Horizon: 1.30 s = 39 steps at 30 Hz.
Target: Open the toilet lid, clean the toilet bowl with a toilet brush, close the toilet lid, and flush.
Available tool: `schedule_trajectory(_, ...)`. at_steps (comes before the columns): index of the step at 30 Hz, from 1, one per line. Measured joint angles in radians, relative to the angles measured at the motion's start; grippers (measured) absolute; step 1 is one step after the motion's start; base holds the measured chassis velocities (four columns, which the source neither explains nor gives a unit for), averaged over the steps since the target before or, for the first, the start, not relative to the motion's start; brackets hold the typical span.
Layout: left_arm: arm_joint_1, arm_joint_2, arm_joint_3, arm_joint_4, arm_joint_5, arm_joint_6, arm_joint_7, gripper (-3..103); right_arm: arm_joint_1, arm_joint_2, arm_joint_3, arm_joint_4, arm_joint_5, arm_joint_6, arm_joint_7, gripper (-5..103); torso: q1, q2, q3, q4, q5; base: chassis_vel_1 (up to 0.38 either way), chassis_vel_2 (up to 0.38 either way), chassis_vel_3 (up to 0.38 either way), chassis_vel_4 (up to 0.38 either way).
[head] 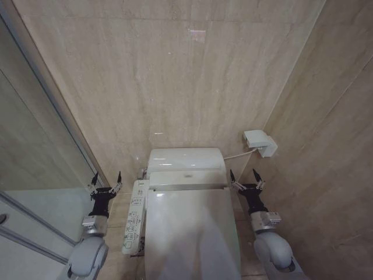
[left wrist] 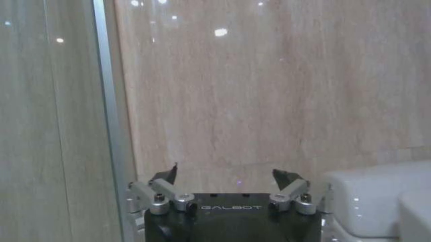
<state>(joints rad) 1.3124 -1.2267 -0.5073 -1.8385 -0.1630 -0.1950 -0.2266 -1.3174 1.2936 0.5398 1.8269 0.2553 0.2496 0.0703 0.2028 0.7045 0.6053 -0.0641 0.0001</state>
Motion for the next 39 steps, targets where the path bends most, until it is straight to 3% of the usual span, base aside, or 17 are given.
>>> schedule_trajectory(5, 0.035, -0.021, 0.001, -0.041, -0.008, 0.001, 0.025, 88, 0.000, 0.000, 0.000, 0.000, 0.000, 0.000, 0.000, 100, 0.000, 0.000, 0.000, 0.0000, 0.0001, 0.000, 0.000, 0.000, 0.000)
schedule_trajectory(6, 0.039, -0.026, 0.004, -0.046, -0.006, 0.000, 0.029, 100, 0.000, 0.000, 0.000, 0.000, 0.000, 0.000, 0.000, 100, 0.000, 0.000, 0.000, 0.0000, -0.0001, 0.000, 0.000, 0.000, 0.000)
schedule_trajectory(39, 0.065, -0.040, 0.001, -0.062, 0.040, -0.026, 0.041, 100, 0.000, 0.000, 0.000, 0.000, 0.000, 0.000, 0.000, 100, 0.000, 0.000, 0.000, 0.0000, -0.0001, 0.000, 0.000, 0.000, 0.000)
